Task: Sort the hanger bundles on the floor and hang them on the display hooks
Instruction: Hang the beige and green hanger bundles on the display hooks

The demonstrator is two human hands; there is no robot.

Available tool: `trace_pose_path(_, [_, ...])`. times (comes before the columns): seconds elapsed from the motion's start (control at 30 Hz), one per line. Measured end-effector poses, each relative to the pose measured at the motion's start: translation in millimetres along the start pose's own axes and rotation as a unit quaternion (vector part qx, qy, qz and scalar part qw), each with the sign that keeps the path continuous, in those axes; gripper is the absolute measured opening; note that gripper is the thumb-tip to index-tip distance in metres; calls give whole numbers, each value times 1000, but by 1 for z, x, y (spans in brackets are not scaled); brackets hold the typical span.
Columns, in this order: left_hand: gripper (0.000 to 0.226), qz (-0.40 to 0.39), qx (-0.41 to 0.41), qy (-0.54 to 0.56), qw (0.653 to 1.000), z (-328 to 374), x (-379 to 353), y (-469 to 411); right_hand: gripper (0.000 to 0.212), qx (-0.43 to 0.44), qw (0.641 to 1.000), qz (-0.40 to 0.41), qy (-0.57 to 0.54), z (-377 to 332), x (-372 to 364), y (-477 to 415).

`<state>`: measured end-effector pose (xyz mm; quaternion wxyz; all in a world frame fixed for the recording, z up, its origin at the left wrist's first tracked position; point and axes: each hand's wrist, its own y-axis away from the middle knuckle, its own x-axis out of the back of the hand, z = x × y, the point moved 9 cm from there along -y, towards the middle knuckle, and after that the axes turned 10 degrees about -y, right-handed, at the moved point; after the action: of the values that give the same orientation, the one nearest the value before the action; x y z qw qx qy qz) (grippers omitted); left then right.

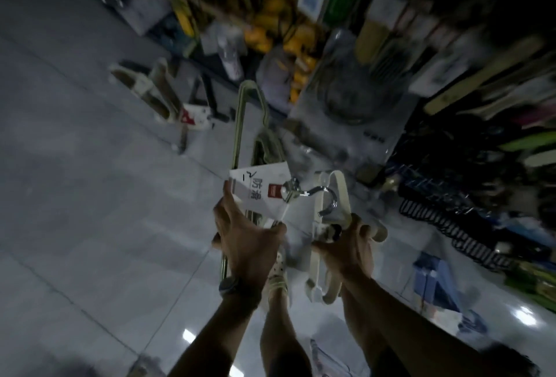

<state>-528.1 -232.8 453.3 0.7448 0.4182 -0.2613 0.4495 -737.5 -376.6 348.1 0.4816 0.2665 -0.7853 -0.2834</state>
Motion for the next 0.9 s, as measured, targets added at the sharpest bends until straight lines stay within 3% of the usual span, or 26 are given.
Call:
trace_pose_path(0.17, [127,41,-90,11,995,89,109,30,113,108,993,50,1,-90,112,73])
trace_pose_path(0.27, [132,61,-142,31,987,136,166,49,99,154,983,98,-8,-137,176,116])
trace_pose_path(0.47, [136,88,-251,105,958,207,246,76,98,231,954,188,-46,-215,279,193])
trace_pose_path(0.9, [120,138,-423,97,890,358,359,156,114,392,846,356,-69,-282,445,355])
